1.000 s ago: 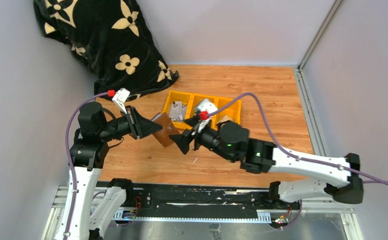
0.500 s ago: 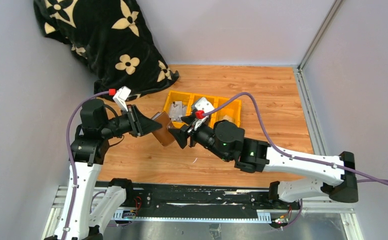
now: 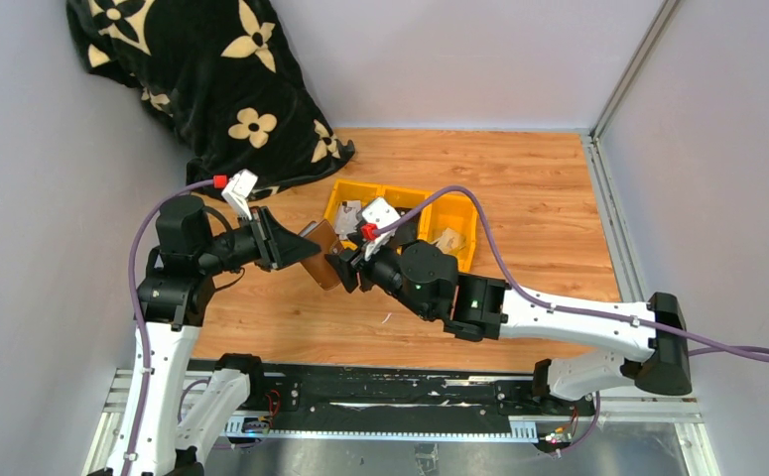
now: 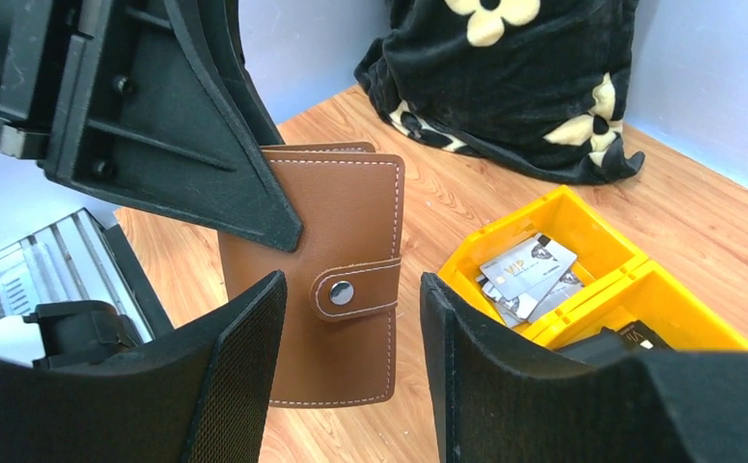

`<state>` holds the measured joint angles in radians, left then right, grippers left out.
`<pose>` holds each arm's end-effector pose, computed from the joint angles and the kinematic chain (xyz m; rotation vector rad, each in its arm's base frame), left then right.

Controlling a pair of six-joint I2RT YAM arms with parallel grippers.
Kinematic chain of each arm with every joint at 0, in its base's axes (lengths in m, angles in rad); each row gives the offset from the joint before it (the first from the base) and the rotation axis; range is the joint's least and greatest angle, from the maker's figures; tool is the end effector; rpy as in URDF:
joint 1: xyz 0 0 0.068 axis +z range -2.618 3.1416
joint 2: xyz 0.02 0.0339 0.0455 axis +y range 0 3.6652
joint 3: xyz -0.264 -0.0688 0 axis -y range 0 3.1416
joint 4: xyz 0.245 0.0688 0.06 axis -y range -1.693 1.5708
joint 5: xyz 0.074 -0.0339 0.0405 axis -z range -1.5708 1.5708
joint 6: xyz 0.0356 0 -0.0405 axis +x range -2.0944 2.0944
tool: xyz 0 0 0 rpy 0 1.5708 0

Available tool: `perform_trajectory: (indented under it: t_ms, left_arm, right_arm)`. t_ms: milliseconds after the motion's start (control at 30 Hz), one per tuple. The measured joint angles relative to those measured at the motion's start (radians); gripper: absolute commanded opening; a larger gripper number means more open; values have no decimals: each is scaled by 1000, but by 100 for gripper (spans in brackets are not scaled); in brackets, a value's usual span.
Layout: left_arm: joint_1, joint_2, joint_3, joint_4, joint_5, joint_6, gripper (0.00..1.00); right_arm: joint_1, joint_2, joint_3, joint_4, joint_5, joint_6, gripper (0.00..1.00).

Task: Take the credit cards out of the card holder
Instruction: Open the card holder at the center of the board.

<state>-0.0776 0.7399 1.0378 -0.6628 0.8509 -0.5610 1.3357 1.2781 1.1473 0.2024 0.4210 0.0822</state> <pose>0.1302 -0.0370 0.3860 0.1215 1.9997 -1.2361 0.0842 0.2891 0.4014 -0.6098 1.4378 0.8178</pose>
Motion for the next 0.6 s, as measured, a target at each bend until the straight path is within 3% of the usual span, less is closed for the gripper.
perform_trajectory:
  t_ms: [100, 200, 300, 433, 600]
  left_arm:
    - [0, 2, 0, -2, 0, 0, 0]
    - [1, 5, 3, -14, -13, 0, 0]
    - [3, 9, 8, -20, -23, 0, 0]
    - [3, 14, 21, -21, -27, -1, 0]
    - [3, 22, 39, -20, -32, -4, 0]
  right_arm:
    - [0, 29, 8, 0, 10, -3, 55]
    - [2, 53, 18, -1, 31, -7, 40]
    - [5, 66, 34, -2, 58, -11, 17]
    - [21, 81, 59, -11, 88, -25, 3]
    - [28, 81, 66, -6, 129, -32, 0]
